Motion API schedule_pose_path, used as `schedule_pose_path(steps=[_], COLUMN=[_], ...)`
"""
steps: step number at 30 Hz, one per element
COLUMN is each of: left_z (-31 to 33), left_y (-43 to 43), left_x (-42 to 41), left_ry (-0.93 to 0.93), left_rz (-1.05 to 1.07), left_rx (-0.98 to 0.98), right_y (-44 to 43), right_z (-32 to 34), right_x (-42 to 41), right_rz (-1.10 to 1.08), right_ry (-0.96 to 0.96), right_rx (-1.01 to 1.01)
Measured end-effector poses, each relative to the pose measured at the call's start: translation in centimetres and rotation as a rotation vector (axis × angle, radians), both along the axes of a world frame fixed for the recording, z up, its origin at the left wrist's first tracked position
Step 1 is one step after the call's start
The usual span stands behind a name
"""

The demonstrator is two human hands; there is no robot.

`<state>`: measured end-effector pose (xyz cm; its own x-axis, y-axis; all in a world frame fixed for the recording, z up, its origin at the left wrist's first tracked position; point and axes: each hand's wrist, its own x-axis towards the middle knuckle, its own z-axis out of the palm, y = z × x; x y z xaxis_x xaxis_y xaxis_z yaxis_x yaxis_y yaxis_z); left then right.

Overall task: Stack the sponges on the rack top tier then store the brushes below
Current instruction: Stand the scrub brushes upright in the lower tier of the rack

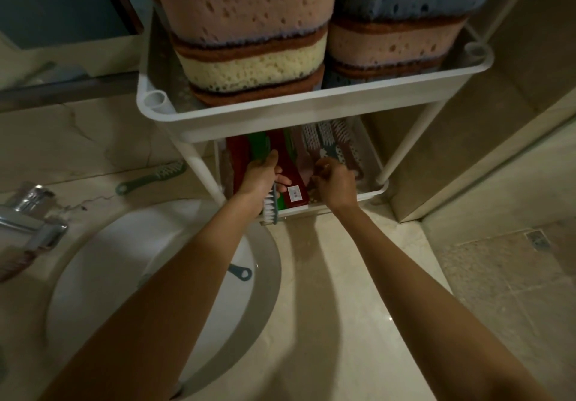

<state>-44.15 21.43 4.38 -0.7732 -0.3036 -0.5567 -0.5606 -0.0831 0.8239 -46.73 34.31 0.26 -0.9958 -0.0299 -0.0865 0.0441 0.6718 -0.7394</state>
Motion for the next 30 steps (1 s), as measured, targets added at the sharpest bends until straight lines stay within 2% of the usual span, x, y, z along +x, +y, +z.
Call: schedule_pose_path(steps=[10, 14, 17, 20, 23, 25, 30], left_z=[-0.3, 0.2, 0.9, 1.4, 1.5, 1.3, 1.4], left_y=[-0.3, 0.0, 0.4, 1.5, 2.8, 3.4, 3.8], left_x=[-0.4, -0.6, -1.0, -1.5, -1.9, -1.9, -2.1], left_ry=[0.007, 0.035, 0.061, 0.095, 0.097, 0.093, 0.130], left_rz=[-0.035, 0.013, 0.167, 0.364, 0.363, 0.297, 0.143], left_rx=[-0.025, 0.147, 0.381, 0.641, 0.679, 0.645, 0.510], right_y=[0.4, 0.9, 1.5, 2.4, 3.1, 3.5, 4.6], right_z=[0.4, 1.0, 1.7, 2.3, 2.4, 2.4, 3.1], right_x=[-0.2, 0.0, 0.4, 0.9, 1.6, 1.8, 1.4], right_rz=[0.113, 0.066, -0.012, 0.038, 0.200, 0.243, 0.277], right_ry=[-0.080, -0.011, -0.068, -0.375, -0.545, -0.540, -0.490], right_rx=[0.048, 0.031, -0.219, -0.647, -0.893, -0.919, -0.764])
